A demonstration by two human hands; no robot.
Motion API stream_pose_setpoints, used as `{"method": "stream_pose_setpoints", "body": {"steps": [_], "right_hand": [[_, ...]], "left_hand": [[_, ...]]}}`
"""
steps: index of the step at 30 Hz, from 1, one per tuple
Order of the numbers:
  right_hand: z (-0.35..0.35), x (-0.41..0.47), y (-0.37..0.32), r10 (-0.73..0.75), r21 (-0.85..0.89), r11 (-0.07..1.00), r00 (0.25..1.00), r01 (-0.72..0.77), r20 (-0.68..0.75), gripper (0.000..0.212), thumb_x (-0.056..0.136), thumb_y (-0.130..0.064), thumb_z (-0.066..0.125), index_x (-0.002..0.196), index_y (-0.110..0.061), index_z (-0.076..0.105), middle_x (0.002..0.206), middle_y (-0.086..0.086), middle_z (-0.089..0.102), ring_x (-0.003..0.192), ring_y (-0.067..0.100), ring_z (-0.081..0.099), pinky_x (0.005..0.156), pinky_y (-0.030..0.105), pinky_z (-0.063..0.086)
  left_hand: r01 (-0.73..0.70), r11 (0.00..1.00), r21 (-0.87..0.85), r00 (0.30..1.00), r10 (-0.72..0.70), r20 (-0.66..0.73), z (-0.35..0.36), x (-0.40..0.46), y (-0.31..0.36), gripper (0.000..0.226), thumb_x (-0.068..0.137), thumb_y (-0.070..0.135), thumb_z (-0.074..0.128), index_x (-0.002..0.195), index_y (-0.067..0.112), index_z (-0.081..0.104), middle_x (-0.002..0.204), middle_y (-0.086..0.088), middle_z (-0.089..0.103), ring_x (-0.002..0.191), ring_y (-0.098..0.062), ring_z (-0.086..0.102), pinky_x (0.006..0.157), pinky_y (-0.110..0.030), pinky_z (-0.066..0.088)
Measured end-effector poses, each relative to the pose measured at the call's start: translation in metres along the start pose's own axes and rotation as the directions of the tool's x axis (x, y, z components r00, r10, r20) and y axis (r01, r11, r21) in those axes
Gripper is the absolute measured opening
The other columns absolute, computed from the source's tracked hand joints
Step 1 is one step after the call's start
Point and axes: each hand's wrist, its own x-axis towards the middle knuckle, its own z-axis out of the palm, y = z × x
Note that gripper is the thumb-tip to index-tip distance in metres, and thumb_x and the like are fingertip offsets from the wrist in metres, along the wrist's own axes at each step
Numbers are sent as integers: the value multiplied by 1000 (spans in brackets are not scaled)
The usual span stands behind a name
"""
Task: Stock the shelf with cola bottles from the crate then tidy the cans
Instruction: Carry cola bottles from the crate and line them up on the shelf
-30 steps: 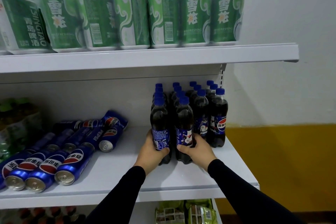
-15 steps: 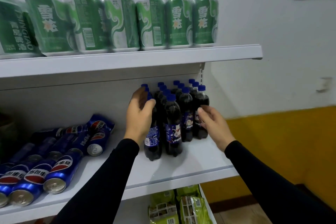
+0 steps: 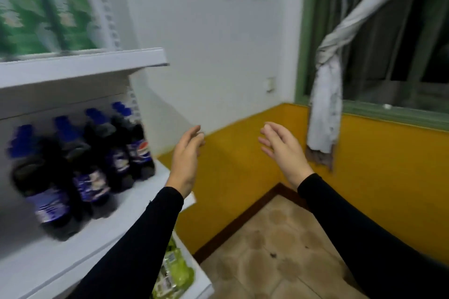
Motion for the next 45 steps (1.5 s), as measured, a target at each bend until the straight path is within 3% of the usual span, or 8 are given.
{"method": "stream_pose_setpoints", "body": {"steps": [12,15,22,27,33,37,42,45], "right_hand": [[-348,-66,4,78,-114,984,899,-140,-431,41,99,-41,49,135,-22,47,130,-5,55,116,10,58,96,27,47],[-418,-78,8,101,-120,974,847,-190,-523,31,99,-40,49,126,-25,50,130,-2,57,116,14,59,97,31,48],[-525,-75,39,164,-123,939,731,-322,-662,43,96,-48,51,132,-25,49,132,-5,56,115,12,59,99,35,48],[-588,-32,80,215,-113,900,655,-420,-725,36,94,-49,52,125,-30,50,132,-5,56,113,11,60,96,32,48],[-653,35,136,325,-54,819,538,-572,-778,32,94,-51,52,120,-33,49,121,-11,59,109,8,60,103,38,47],[-693,69,179,397,10,778,479,-629,-783,23,93,-53,53,111,-38,53,114,-17,58,113,10,59,106,41,44],[-750,93,249,508,75,693,412,-717,-756,58,84,-65,57,127,-27,54,130,-6,58,119,17,57,108,45,43],[-789,98,307,581,75,611,383,-788,-718,57,81,-71,55,122,-32,57,128,-7,59,118,16,58,107,44,43]], "left_hand": [[123,992,16,915,-120,386,350,-22,-52,40,103,34,44,140,21,48,137,-1,54,122,-15,55,111,-39,39],[156,987,36,853,-153,498,425,-26,-67,42,103,36,44,141,20,47,137,-1,54,123,-16,54,107,-36,39],[221,971,93,676,-221,703,558,-1,-118,43,102,44,43,141,27,45,143,4,49,124,-14,52,109,-38,37],[239,961,137,534,-248,808,657,54,-170,52,102,48,42,148,25,39,147,6,45,128,-14,49,108,-36,35],[270,933,237,397,-333,856,762,123,-232,52,101,48,43,148,27,37,149,7,43,130,-14,47,105,-34,35],[267,913,309,348,-390,852,812,152,-276,52,101,49,43,148,28,37,149,8,43,131,-13,46,109,-36,35],[280,852,443,310,-517,798,865,166,-341,52,100,49,45,147,29,37,153,7,38,138,-16,40,115,-41,30],[276,809,519,305,-586,751,891,163,-395,55,98,54,45,148,31,35,155,9,35,141,-16,37,116,-43,29]]}}
